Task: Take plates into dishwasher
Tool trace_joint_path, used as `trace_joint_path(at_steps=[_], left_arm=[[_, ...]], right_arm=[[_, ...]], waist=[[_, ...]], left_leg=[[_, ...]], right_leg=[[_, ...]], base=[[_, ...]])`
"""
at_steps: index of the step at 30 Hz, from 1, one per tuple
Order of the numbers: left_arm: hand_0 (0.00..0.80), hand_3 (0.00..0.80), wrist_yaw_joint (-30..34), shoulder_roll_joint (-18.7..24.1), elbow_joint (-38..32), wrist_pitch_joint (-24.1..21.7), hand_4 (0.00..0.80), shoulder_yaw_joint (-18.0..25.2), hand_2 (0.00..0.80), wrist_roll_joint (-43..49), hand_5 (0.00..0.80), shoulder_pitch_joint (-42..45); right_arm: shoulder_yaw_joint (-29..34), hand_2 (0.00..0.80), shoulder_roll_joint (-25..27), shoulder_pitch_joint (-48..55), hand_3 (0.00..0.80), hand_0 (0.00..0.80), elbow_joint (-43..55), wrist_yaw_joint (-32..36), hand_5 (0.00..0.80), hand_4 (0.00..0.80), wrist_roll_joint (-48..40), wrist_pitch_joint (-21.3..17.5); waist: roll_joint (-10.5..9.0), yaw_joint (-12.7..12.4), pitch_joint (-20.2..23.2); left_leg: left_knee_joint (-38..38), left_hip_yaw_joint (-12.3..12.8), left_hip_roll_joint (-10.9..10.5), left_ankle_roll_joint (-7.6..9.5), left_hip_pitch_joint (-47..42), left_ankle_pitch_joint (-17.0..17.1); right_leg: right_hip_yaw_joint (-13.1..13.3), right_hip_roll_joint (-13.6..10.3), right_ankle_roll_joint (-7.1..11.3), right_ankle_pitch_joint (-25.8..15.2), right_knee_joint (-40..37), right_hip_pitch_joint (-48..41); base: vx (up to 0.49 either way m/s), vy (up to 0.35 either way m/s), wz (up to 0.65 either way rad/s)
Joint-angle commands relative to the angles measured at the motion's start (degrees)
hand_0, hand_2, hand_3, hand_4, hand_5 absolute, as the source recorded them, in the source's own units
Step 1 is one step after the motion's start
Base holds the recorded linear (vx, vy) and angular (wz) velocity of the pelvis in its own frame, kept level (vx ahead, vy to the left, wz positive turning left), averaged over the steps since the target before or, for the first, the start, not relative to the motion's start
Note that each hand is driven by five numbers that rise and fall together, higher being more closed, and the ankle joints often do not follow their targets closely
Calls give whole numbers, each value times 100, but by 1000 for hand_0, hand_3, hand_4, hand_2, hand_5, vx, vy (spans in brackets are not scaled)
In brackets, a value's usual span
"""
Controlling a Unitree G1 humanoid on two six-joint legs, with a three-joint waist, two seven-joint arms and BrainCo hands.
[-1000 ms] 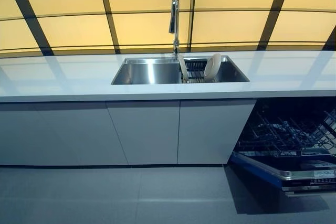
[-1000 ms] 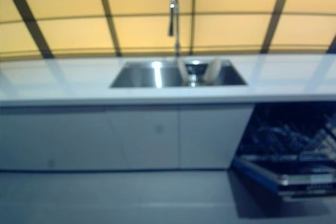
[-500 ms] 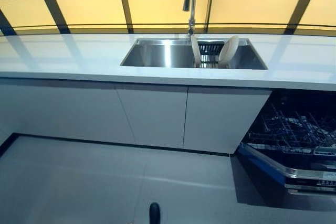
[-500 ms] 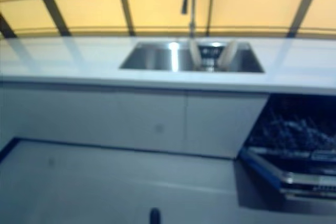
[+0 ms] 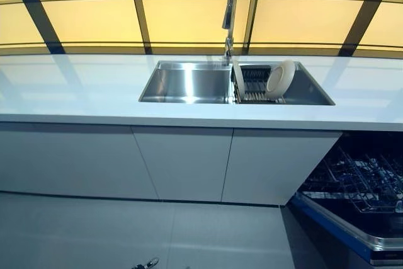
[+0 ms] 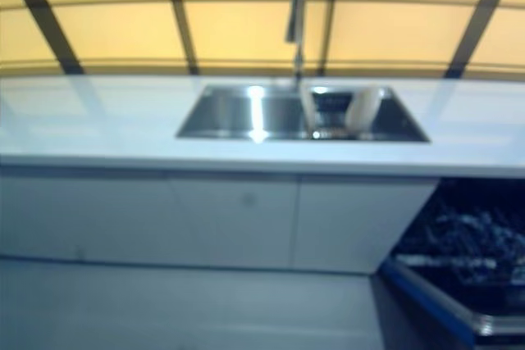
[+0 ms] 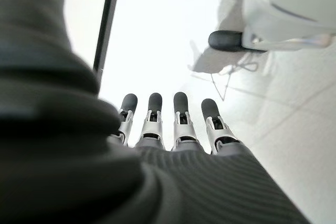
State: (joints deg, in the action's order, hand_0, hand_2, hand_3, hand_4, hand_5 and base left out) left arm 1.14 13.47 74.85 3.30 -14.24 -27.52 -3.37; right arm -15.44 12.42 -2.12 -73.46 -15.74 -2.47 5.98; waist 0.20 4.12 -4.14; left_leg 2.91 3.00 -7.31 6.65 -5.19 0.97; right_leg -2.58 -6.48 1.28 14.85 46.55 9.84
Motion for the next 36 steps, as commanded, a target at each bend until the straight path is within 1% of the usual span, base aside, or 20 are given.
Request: trace_joint_path(at_steps=[1, 2, 3, 4, 6, 8, 11, 13, 17, 18, 19, 20, 21, 22, 24, 25, 26, 28, 31, 36], left_arm=[[0, 0, -5, 43, 104, 126, 0, 118, 0, 296, 0, -13], [0, 0, -2, 44, 105, 128, 0, 121, 0, 296, 0, -15], [0, 0, 14, 43, 113, 142, 0, 168, 0, 372, 0, -61], [0, 0, 20, 28, 133, 119, 0, 181, 0, 393, 0, -89], [0, 0, 22, 25, 100, 78, 0, 177, 0, 352, 0, -29], [0, 0, 75, -26, 146, -53, 0, 251, 0, 514, 0, 121], [0, 0, 190, -76, 115, -136, 0, 335, 0, 368, 0, 279], [0, 0, 430, -104, 89, -158, 0, 331, 0, 648, 0, 275], [0, 0, 382, -157, 29, -41, 0, 146, 0, 546, 0, 214], [0, 0, 333, -156, 60, -15, 0, 192, 0, 470, 0, 222], [0, 0, 258, -160, 85, -17, 0, 218, 0, 371, 0, 226], [0, 0, 208, -162, 107, -29, 0, 233, 0, 254, 0, 219], [0, 0, 196, -190, 137, -58, 0, 292, 0, 137, 0, 217], [0, 0, 213, -218, 122, -43, 0, 375, 0, 143, 0, 219], [0, 0, 221, -261, 93, -35, 0, 425, 0, 209, 0, 220], [0, 0, 221, -225, 78, -59, 0, 389, 0, 190, 0, 220], [0, 0, 231, -181, 57, -59, 0, 387, 0, 246, 0, 194], [0, 0, 199, -134, 23, 38, 0, 405, 0, 489, 0, 86], [0, 0, 158, 71, 11, 14, 0, 261, 0, 486, 0, -18], [0, 0, 189, 406, -30, 2, 0, 398, 0, 572, 0, -149]], right_arm=[[74, 0, 298, 26, 0, 0, -200, -94, 0, 0, -237, -47], [75, 0, 302, 32, 0, 0, -206, -93, 0, 0, -242, -53], [93, 0, 340, 80, 0, 0, -249, -69, 0, 0, -337, -135], [168, 0, 384, 94, 0, 0, -287, -10, 0, 0, -313, -206], [186, 0, 411, 33, 0, 0, -278, 65, 0, 0, -285, -149], [181, 0, 377, -86, 0, 0, -325, 50, 0, 0, -369, -76], [203, 0, 346, -189, 0, 0, -364, -96, 0, 0, -523, 76], [304, 0, 361, -202, 0, 0, -397, -120, 0, 0, -512, 28], [305, 0, 363, -221, 0, 0, -421, -64, 0, 0, -402, -9], [278, 0, 370, -238, 0, 0, -411, -28, 0, 0, -389, 8], [217, 0, 381, -263, 0, 0, -385, 33, 0, 0, -323, 5], [155, 0, 393, -282, 0, 0, -353, 110, 0, 0, -311, -51], [41, 0, 430, -306, 0, 0, -259, 229, 0, 0, -237, -150], [3, 0, 448, -339, 0, 0, -164, 330, 0, 0, -148, -182], [-70, 0, 481, -371, 0, 0, -63, 541, 0, 0, -135, -164], [-91, 0, 492, -395, 0, 0, -87, 601, 0, 0, -225, -235], [-72, 0, 512, -428, 0, 0, -100, 742, 0, 0, -186, -360], [-98, 0, 527, -445, 0, 0, 64, 922, 0, 0, 260, -360], [-233, 0, 667, -491, 0, 0, 186, 1352, 0, 0, 173, -475], [-529, 0, 727, -472, 0, 0, 488, 2217, 0, 0, 658, -1055]], waist=[[267, 112, -71], [274, 114, -84], [206, 132, -94], [110, 152, -158], [78, 124, -241], [56, 83, -293], [125, 66, -245], [154, 82, -211], [203, 136, 1], [210, 113, 68], [207, 87, 111], [176, 51, 129], [122, -2, 73], [65, -41, 10], [4, -97, -82], [-14, -113, -121], [-42, -112, -192], [-72, -149, -203], [-23, -118, -51], [-117, -150, 123]], left_leg=[[-655, 103, 192, -64, 253, -479], [-644, 110, 203, -67, 221, -487], [-694, 119, 118, -21, 235, -560], [-961, 89, 35, -10, 245, -797], [-1324, 52, 34, 22, 237, -1096], [-1712, 5, 113, 51, 149, -1425], [-1540, 22, 304, -34, -225, -1456], [-1324, 94, 391, -77, -392, -1402], [-888, 107, 555, -225, -593, -1169], [-1067, 102, 674, -381, -659, -888], [-1457, 61, 818, -538, -607, -384], [-1948, 24, 872, -584, -427, -97], [-3029, -35, 881, -568, 115, 159], [-3568, -13, 832, -507, 678, 92], [-3011, -29, 586, -456, 1038, -142], [-1691, 87, 505, -511, 891, -128], [-1184, 79, 481, -503, 961, -130], [-1156, -234, 346, -428, 1001, -301], [-399, -144, 483, -354, 352, -280], [-35, 54, 562, -310, 216, -230]], right_leg=[[-335, 335, 82, -1518, -3096, -332], [-332, 365, 102, -1603, -3316, -363], [-55, 436, 295, -2263, -4324, -152], [331, 490, 467, -2600, -5155, 60], [274, 458, 392, -2606, -4988, 121], [194, 503, 302, -2275, -4226, 108], [74, 580, 177, -1842, -3714, 28], [82, 577, 159, -1765, -3828, -139], [96, 610, 108, -1598, -3955, -401], [70, 648, 37, -1560, -4011, -469], [81, 717, -65, -1548, -4170, -608], [136, 748, -132, -1565, -4304, -702], [205, 777, -236, -1583, -4456, -855], [175, 765, -293, -1606, -4517, -978], [107, 725, -242, -1585, -4618, -1222], [46, 683, -120, -1605, -4628, -1278], [28, 677, -94, -1545, -4538, -1295], [5, 582, -51, -1336, -4312, -1263], [-81, 488, 96, -1274, -4075, -1059], [-24, 486, 208, -1455, -4367, -1029]], base=[[319, -160, 3], [246, -183, -2], [253, -240, -11], [342, -318, -13], [351, -305, 3], [401, -301, 9], [422, -242, 18], [347, -160, 24], [379, -181, 30], [357, -209, 9], [325, -214, -3], [251, -207, -2], [161, -158, -4], [129, -97, 0], [123, 37, -26], [105, 97, -30], [107, 112, -13], [155, 116, 2], [158, 95, -30], [70, -15, -21]])
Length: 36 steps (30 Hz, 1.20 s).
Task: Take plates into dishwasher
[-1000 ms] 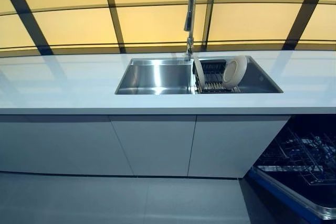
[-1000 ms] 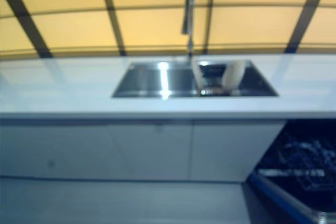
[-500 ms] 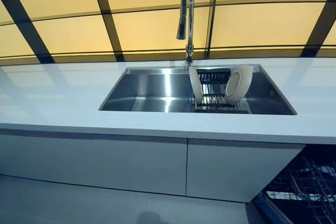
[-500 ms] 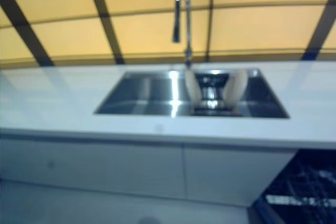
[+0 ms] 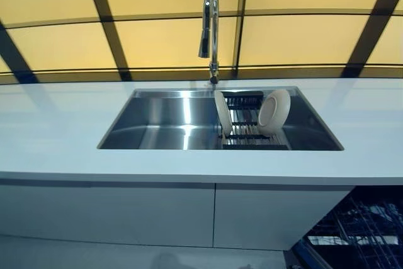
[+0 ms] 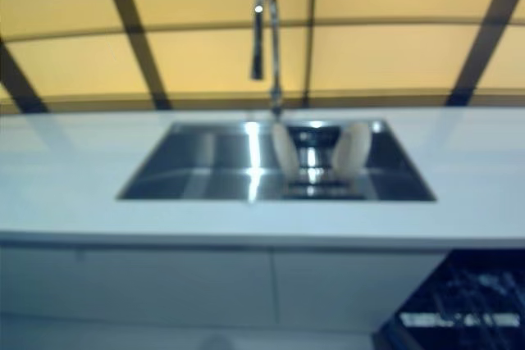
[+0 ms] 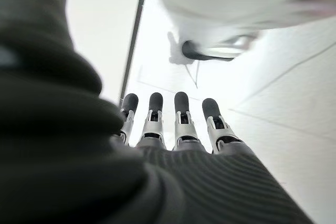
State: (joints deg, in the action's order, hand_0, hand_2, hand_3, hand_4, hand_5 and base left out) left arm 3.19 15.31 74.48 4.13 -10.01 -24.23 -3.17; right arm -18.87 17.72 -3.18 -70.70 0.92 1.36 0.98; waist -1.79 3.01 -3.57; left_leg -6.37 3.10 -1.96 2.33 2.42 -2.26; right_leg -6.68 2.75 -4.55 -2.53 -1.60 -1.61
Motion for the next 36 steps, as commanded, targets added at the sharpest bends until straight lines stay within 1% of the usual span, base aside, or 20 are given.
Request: trace_joint_path(at_steps=[1, 2, 3, 5, 7, 8, 9, 10, 11, 14, 16, 19, 22, 25, 28, 29, 32, 33, 35, 36], left_arm=[[0, 0, 3, 249, -17, -65, 0, -25, 0, 262, 0, -177], [0, 0, 66, 311, -68, -27, 0, -9, 0, 321, 0, -180], [0, 0, 92, 362, -177, 45, 0, 43, 0, 463, 0, -113], [0, 0, 108, 396, -253, 93, 0, 140, 0, 586, 0, -16], [0, 0, 147, 448, -297, 121, 0, 280, 0, 654, 0, 83], [0, 0, 189, 476, -310, 143, 0, 328, 0, 686, 0, 122], [0, 0, 230, 509, -302, 118, 0, 392, 0, 725, 0, 195], [0, 0, 238, 520, -304, 118, 0, 405, 0, 727, 0, 217], [0, 0, 262, 545, -269, 75, 0, 481, 0, 730, 0, 307], [0, 0, 264, 568, -169, -25, 0, 582, 0, 670, 0, 366], [0, 0, 287, 574, -91, -111, 0, 642, 0, 688, 0, 378], [0, 0, 304, 565, -17, -205, 0, 641, 0, 713, 0, 393], [0, 0, 302, 544, 47, -295, 0, 602, 0, 686, 0, 425], [0, 0, 359, 561, 144, -384, 0, 575, 0, 692, 0, 487], [0, 0, 408, 596, 226, -398, 0, 520, 0, 676, 0, 476], [0, 0, 430, 605, 265, -399, 0, 506, 0, 691, 0, 461], [0, 0, 442, 578, 327, -442, 0, 455, 0, 660, 0, 457], [0, 0, 444, 575, 335, -447, 0, 453, 0, 657, 0, 452], [0, 0, 432, 535, 322, -442, 0, 454, 0, 671, 0, 430], [0, 0, 419, 519, 309, -429, 0, 448, 0, 682, 0, 427]], right_arm=[[-226, 0, 205, -358, 0, 0, 303, 624, 0, 0, 332, -621], [-310, 0, 273, -351, 0, 0, 580, 852, 0, 0, 459, -887], [-452, 0, 477, -336, 0, 0, 1446, 1399, 0, 0, 502, -762], [-503, 0, 814, -298, 0, 0, 2399, 2028, 0, 0, 564, -633], [-482, 0, 1334, -225, 0, 0, 3457, 2912, 0, 0, 121, -445], [-436, 0, 1554, -172, 0, 0, 3773, 3285, 0, 0, -88, -508], [-320, 0, 1954, -96, 0, 0, 4641, 3824, 0, 0, -444, -117], [-286, 0, 2078, -68, 0, 0, 4823, 4024, 0, 0, -564, -120], [-11, 0, 2485, 23, 0, 0, 5730, 4843, 0, 0, -1056, 180], [438, 0, 2846, 18, 0, 0, 6761, 5824, 0, 0, -2108, 687], [730, 0, 2964, -86, 0, 0, 7089, 6141, 0, 0, -2699, 969], [1078, 0, 3007, -318, 0, 0, 7142, 6106, 0, 0, -3631, 1269], [1315, 0, 2963, -484, 0, 0, 7013, 6095, 0, 0, -4141, 1530], [1584, 0, 3008, -631, 0, 0, 6957, 6546, 0, 0, -4871, 1966], [1738, 0, 2971, -878, 0, 0, 6906, 6626, 0, 0, -5731, 2242], [1787, 0, 2931, -995, 0, 0, 6882, 6547, 0, 0, -6102, 2252], [1992, 0, 2820, -1246, 0, 0, 6944, 5620, 0, 0, -7175, 2035], [2009, 0, 2811, -1263, 0, 0, 6948, 5485, 0, 0, -7262, 1986], [2259, 0, 2705, -1367, 0, 0, 6773, 4571, 0, 0, -7488, 1660], [2344, 0, 2663, -1398, 0, 0, 6636, 4423, 0, 0, -7404, 1600]], waist=[[70, -46, 83], [34, -64, 119], [-24, -74, 166], [-76, -61, 205], [-121, -19, 230], [-137, 8, 238], [-156, 67, 244], [-161, 85, 248], [-177, 162, 275], [-197, 233, 321], [-210, 261, 368], [-202, 277, 427], [-190, 287, 467], [-158, 296, 543], [-140, 295, 577], [-130, 291, 593], [-102, 285, 628], [-99, 286, 628], [-76, 295, 623], [-69, 298, 621]], left_leg=[[919, 64, 33, 123, -538, 103], [971, 88, 48, 127, -527, 116], [1029, 100, 64, 134, -516, 128], [1073, 103, 74, 134, -505, 141], [1082, 158, 100, 122, -504, 136], [1075, 210, 115, 114, -507, 125], [1049, 296, 140, 108, -519, 96], [1039, 326, 147, 105, -521, 88], [1061, 430, 175, 95, -547, 78], [1137, 569, 209, 58, -602, 89], [1137, 634, 229, 25, -603, 76], [1137, 688, 251, 0, -605, 50], [1137, 703, 260, -12, -612, 22], [1137, 740, 269, -30, -622, -10], [1137, 745, 273, -35, -647, -27], [1137, 743, 271, -35, -654, -35], [1137, 714, 267, -42, -681, -58], [1137, 713, 266, -42, -684, -61], [1137, 713, 268, -41, -710, -81], [1137, 712, 268, -38, -719, -92]], right_leg=[[377, -440, 800, 271, 432, 122], [346, -453, 824, 260, 403, 126], [325, -449, 844, 255, 350, 104], [324, -436, 844, 252, 306, 95], [332, -428, 844, 264, 306, 98], [336, -428, 844, 275, 316, 101], [370, -417, 836, 301, 352, 106], [383, -414, 835, 309, 362, 108], [420, -397, 827, 347, 397, 122], [419, -385, 832, 373, 378, 105], [411, -382, 846, 384, 371, 103], [415, -374, 860, 411, 373, 94], [411, -372, 867, 421, 352, 71], [408, -372, 889, 408, 297, 50], [420, -373, 891, 428, 305, 42], [425, -372, 894, 439, 307, 38], [437, -374, 893, 467, 308, 14], [440, -374, 894, 470, 309, 12], [451, -377, 900, 484, 320, 0], [457, -376, 900, 489, 319, -9]], base=[[36, -52, 4], [43, -95, 6], [46, -107, 3], [31, -76, -1], [30, -49, 1], [40, -34, 12], [35, -23, 14], [46, -15, 13], [39, -6, 0], [41, -4, -10], [32, -10, -23], [24, -10, -13], [14, -2, -4], [24, 1, -9], [0, 0, 0], [30, 9, -1], [0, 0, 0], [0, 0, 0], [0, 0, 0], [0, 0, 0]])
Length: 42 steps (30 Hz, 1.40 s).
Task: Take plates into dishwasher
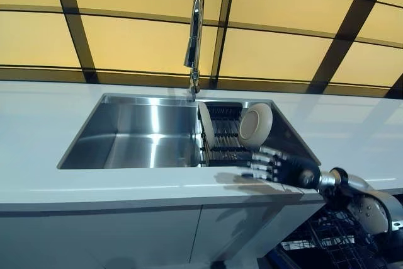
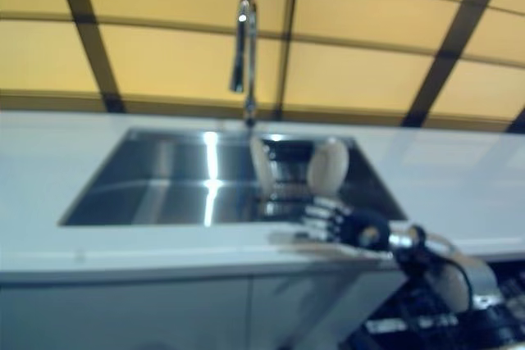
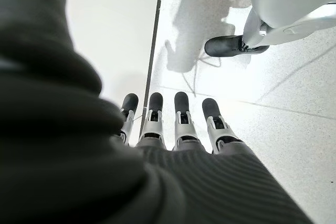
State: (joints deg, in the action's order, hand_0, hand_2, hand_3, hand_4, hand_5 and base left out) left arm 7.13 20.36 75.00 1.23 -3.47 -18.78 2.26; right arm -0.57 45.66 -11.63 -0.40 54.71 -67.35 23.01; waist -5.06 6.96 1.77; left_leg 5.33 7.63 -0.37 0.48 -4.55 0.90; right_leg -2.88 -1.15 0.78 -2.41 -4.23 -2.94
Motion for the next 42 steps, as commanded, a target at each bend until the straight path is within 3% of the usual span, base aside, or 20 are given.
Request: trace_joint_path(at_steps=[1, 7, 10, 15, 20, 26, 35, 42], left_arm=[[0, 0, 14, -10, 243, -123, 0, -217, 0, 144, 0, -120], [0, 0, -46, -79, 215, -92, 0, -233, 0, 13, 0, -137], [0, 0, -57, -91, 212, -57, 0, -242, 0, -46, 0, -190], [0, 0, -104, -101, 224, -4, 0, -309, 0, -77, 0, -240], [0, 0, -127, -101, 227, 55, 0, -329, 0, -2, 0, -218], [0, 0, -115, -100, 191, 116, 0, -434, 0, 101, 0, -50], [0, 0, -10, -110, 85, 128, 0, -603, 0, 149, 0, 99], [0, 0, -74, -60, -3, 139, 0, -729, 0, 165, 0, 107]], right_arm=[[651, 0, -147, -585, 0, 0, -623, -1385, 0, 0, -421, -835], [1162, 0, 222, -1018, 0, 0, -1396, -3151, 0, 0, -106, -1511], [1275, 0, 513, -1476, 0, 0, -1548, -4069, 0, 0, 20, -1437], [968, 0, 922, -2153, 0, 0, -1946, -4780, 0, 0, 326, -1461], [549, 0, 1236, -2696, 0, 0, -2294, -4933, 0, 0, 925, -1262], [-325, 0, 1618, -3434, 0, 0, -3021, -4818, 0, 0, 1529, -666], [-1241, 0, 1573, -4271, 0, 0, -3568, -5222, 0, 0, 2268, -139], [-1386, 0, 1545, -4459, 0, 0, -3688, -5468, 0, 0, 2325, 20]], waist=[[268, -87, 68], [305, -30, 40], [298, -48, 17], [244, -141, 10], [196, -246, -1], [117, -399, -61], [92, -614, -298], [120, -683, -518]], left_leg=[[-33, 258, 108, 152, -48, -428], [-33, 307, 103, 155, -109, -481], [-33, 294, 89, 150, -156, -495], [-33, 225, 70, 126, -146, -465], [-33, 138, 57, 96, -97, -436], [-33, 11, 41, 25, 40, -335], [-33, -175, 39, -77, 269, -155], [-33, -272, 28, -97, 421, -77]], right_leg=[[73, 11, 369, 487, 581, 100], [83, 29, 338, 477, 530, 66], [25, 39, 318, 491, 514, 10], [-64, 43, 298, 447, 405, -46], [-137, 56, 287, 393, 286, -74], [-232, 75, 263, 276, 32, -110], [-450, 70, 237, 228, -77, -98], [-515, 56, 216, 210, -77, 6]], base=[[0, 0, 0], [16, 2, -7], [57, 2, -11], [53, -14, -2], [71, -26, 0], [96, -44, 3], [65, -27, 14], [17, -15, 10]])
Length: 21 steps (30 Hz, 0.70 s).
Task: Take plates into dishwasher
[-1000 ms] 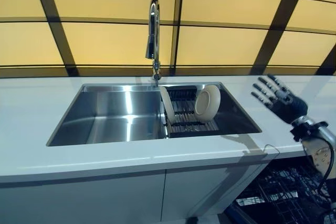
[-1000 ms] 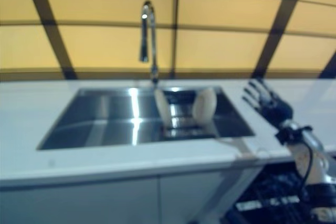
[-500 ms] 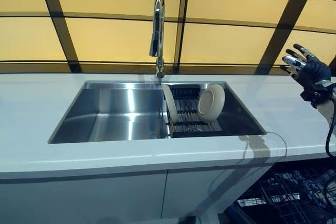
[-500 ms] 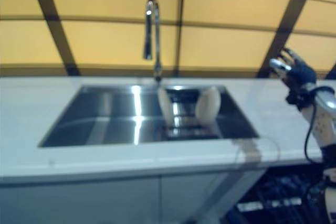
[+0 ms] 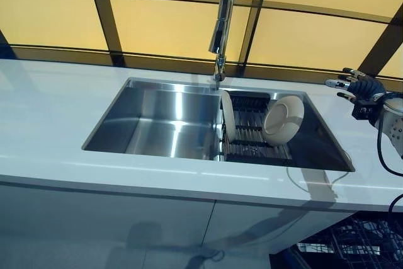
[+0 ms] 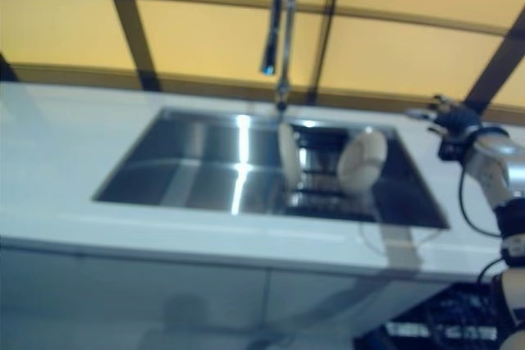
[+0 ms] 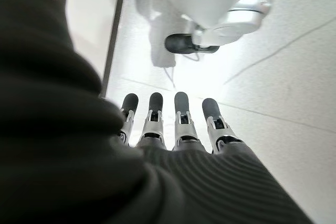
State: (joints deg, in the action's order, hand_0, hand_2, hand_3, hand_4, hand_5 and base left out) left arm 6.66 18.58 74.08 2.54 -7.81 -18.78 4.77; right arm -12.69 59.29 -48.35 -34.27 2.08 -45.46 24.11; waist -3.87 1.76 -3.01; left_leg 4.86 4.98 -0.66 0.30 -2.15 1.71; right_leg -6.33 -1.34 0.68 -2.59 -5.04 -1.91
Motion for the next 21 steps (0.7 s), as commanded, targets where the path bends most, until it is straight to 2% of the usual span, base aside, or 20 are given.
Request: trace_joint_path(at_steps=[1, 7, 10, 21], left_arm=[[0, 0, -17, 134, 77, 20, 0, -305, 0, 161, 0, -159], [0, 0, 46, 152, 8, -4, 0, -346, 0, 85, 0, -184], [0, 0, 47, 146, -23, -39, 0, -375, 0, 76, 0, -185], [0, 0, 59, 164, -81, -5, 0, -419, 0, 69, 0, -219]], right_arm=[[-197, 0, 172, -809, 0, 0, -293, -238, 0, 0, 144, -71], [-296, 0, 159, -860, 0, 0, -240, -342, 0, 0, 162, 69], [-322, 0, 176, -869, 0, 0, -299, -311, 0, 0, 164, 30], [-372, 0, 156, -825, 0, 0, -308, -90, 0, 0, 214, 295]], waist=[[9, -163, -75], [27, -146, -202], [24, -151, -232], [10, -147, -238]], left_leg=[[14, -20, 56, -81, 204, -141], [14, -51, 75, -103, 300, -91], [14, -56, 84, -116, 299, -91], [14, -56, 83, -128, 264, -103]], right_leg=[[-165, 79, 223, 218, 4, -75], [-164, 98, 197, 207, 4, 15], [-170, 101, 190, 221, 4, 10], [-151, 94, 201, 226, 4, -4]], base=[[-4, -16, 11], [-8, -7, 4], [0, 0, 0], [0, 0, 0]])
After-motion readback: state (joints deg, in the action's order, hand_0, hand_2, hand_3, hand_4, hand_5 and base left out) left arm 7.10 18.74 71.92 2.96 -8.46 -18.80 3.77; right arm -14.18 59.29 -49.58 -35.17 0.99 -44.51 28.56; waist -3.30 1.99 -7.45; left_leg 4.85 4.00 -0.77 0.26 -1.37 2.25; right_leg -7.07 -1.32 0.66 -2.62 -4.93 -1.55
